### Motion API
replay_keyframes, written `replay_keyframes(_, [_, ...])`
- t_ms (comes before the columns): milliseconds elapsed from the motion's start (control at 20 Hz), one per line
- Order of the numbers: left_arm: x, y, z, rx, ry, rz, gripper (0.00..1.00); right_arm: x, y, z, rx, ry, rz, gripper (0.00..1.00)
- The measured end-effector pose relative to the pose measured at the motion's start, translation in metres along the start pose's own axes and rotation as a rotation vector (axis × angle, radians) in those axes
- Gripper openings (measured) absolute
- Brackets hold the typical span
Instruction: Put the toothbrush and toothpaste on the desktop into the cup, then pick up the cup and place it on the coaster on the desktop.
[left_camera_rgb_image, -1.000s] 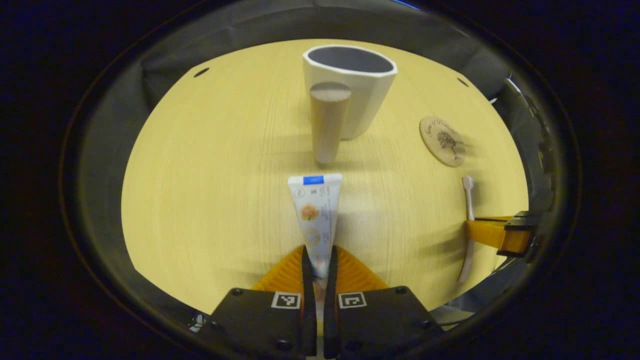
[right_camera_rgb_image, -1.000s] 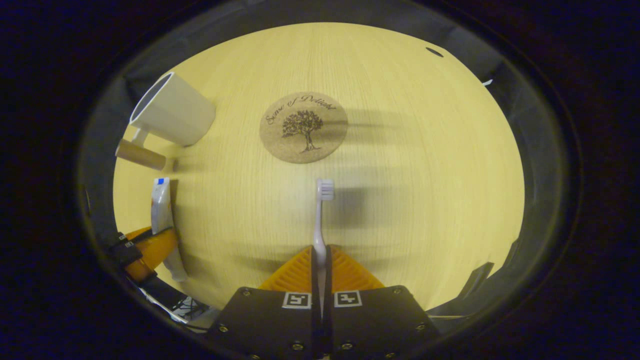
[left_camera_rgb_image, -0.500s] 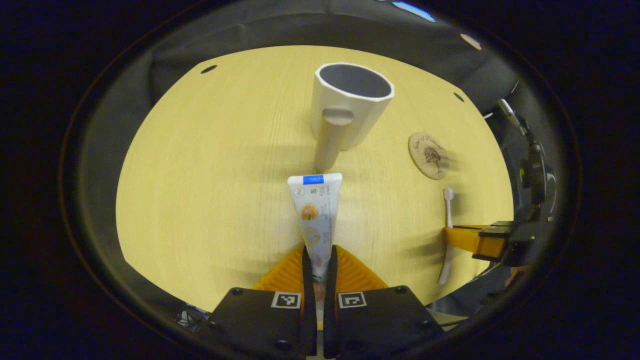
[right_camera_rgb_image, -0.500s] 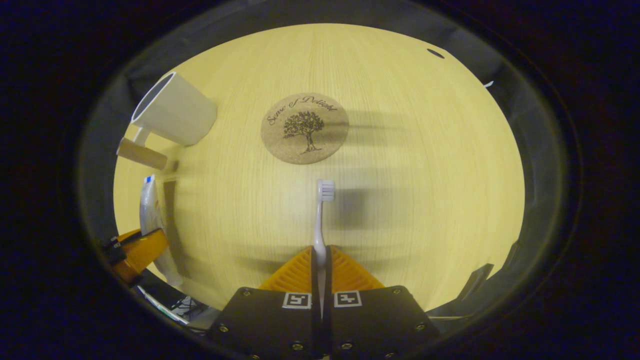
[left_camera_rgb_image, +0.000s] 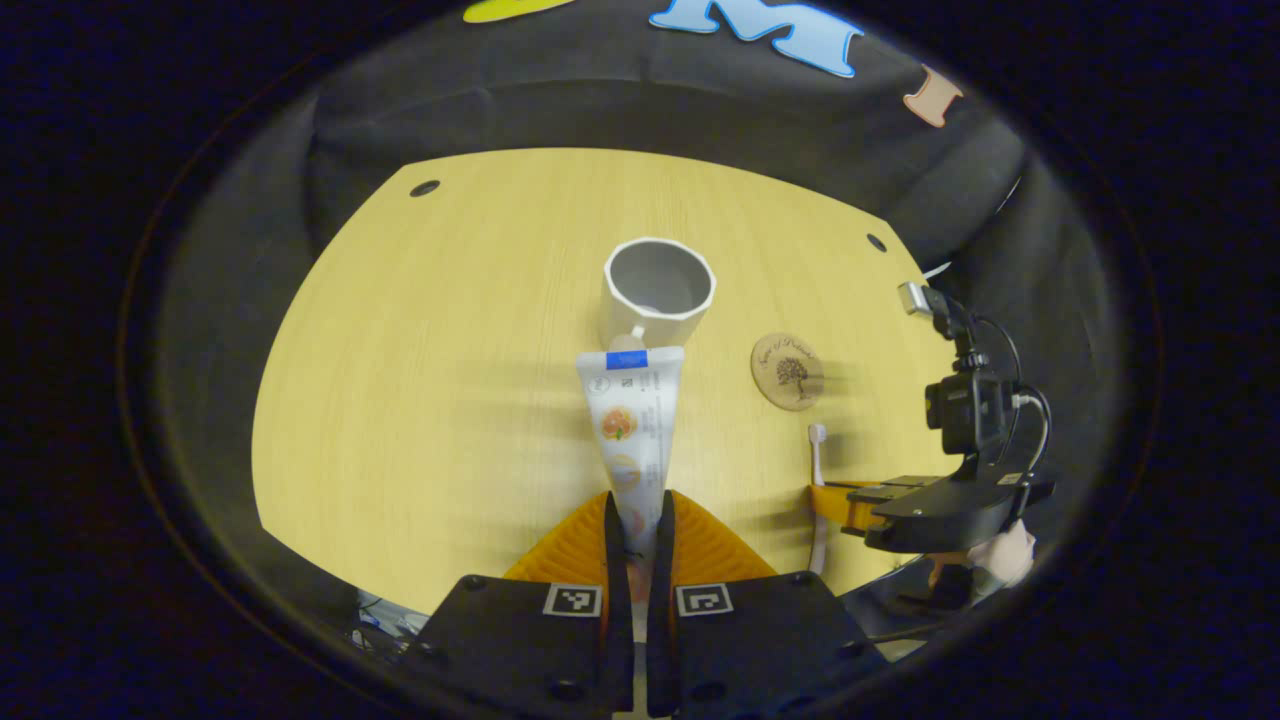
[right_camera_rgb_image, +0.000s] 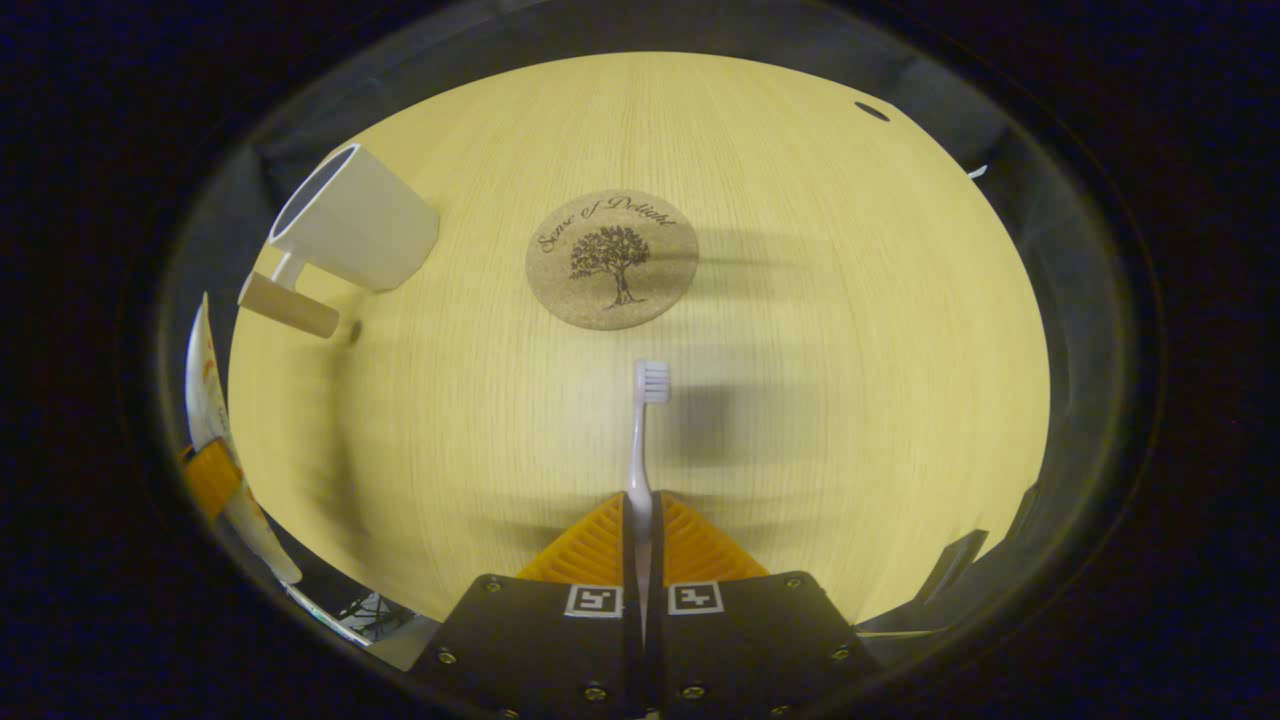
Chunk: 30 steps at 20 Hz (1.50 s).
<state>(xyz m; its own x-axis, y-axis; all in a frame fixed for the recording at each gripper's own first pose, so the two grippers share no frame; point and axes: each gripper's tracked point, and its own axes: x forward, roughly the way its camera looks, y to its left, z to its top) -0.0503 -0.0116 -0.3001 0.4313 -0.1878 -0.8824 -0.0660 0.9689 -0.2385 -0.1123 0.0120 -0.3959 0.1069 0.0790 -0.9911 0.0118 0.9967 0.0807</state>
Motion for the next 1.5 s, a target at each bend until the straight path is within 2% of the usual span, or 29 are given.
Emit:
replay_keyframes(200, [-0.013,0.0,0.039,0.02,-0.061,-0.012,0.12,0.0,0.0,0.0,0.007,-0.008,0.003,0.02])
replay_keyframes(800, [0.019,-0.008,0.164,0.081,-0.182,-0.039,0.13,0.0,0.0,-0.001,0.023,-0.029,0.008,0.03])
replay_keyframes(1200, [0.058,-0.024,0.203,0.128,-0.223,-0.064,0.12,0.001,0.0,-0.001,0.025,-0.038,0.003,0.02])
replay_keyframes(1500, [0.076,-0.017,0.221,0.125,-0.32,-0.055,0.12,0.0,-0.001,-0.001,0.026,-0.034,-0.001,0.03])
